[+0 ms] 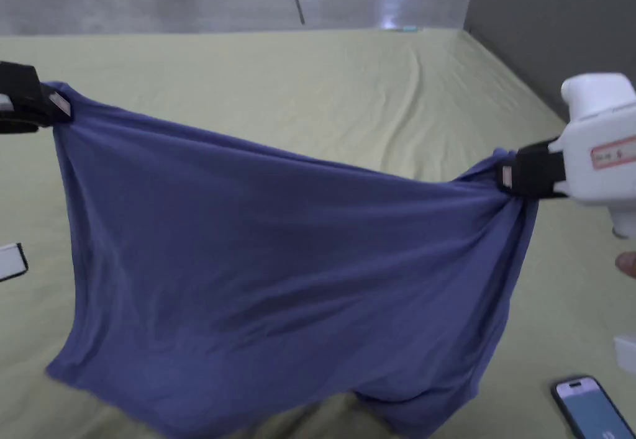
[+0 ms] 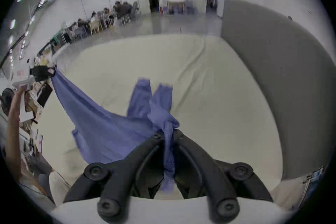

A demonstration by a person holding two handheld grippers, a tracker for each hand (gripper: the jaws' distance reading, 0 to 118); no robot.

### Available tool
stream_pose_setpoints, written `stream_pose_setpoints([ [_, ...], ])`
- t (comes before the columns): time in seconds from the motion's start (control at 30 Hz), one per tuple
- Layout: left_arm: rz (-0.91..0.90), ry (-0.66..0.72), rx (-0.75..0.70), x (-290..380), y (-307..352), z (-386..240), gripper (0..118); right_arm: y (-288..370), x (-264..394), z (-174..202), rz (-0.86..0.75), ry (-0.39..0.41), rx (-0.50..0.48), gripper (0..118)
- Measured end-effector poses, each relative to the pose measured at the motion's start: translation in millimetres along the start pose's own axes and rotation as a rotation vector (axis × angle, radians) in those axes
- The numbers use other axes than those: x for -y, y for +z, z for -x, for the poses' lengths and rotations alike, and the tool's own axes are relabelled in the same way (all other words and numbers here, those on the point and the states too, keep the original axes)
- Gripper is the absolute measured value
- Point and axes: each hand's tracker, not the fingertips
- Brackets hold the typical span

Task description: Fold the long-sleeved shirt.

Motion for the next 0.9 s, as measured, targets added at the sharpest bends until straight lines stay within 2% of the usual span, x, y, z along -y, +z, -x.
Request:
stream_pose_setpoints([
  [0.07,-0.063,-0.009,0.014,-29.9,25.3,-15.3,1,14.2,-43.4,3.9,-0.064,0.051,0.018,8],
  [0.23,-0.198,-0.056,0.003,-120.6,61.7,-52.6,1,39.5,-162.3,22.7,-0.192,0.108,0.039,8],
  [0.3,-0.24,-0.041,0.013,-159.9,71.5,-63.8,1,48.1,-213.0,35.2,-0.233,0.167,0.084,8],
  [0.43,-0.325,-0.035,-0.002,-229.5,76.6,-78.0,1,57.5,-294.4,43.0,-0.295,0.198,0.162,8],
  [0.5,-0.361,-0.041,-0.02,-261.5,78.6,-87.9,1,58.2,-333.1,41.2,-0.314,0.172,0.15,8],
  [0.6,-0.402,-0.052,-0.032,-296.6,80.9,-102.5,1,56.8,-383.0,46.7,-0.348,0.187,0.197,8],
  [0.63,-0.409,-0.049,-0.035,-301.9,84.2,-108.4,1,58.4,-396.3,48.6,-0.372,0.163,0.223,8],
  [0.73,-0.451,0.007,-0.006,-336.7,85.9,-115.9,1,62.1,-439.4,53.2,-0.441,0.173,0.245,9],
  [0.8,-0.469,0.013,-0.004,-358.8,88.4,-121.6,1,69.2,-464.0,56.1,-0.48,0.134,0.27,8],
  [0.9,-0.525,0.032,0.011,-394.7,91.1,-124.2,1,83.7,-491.4,63.6,-0.535,0.154,0.274,8],
])
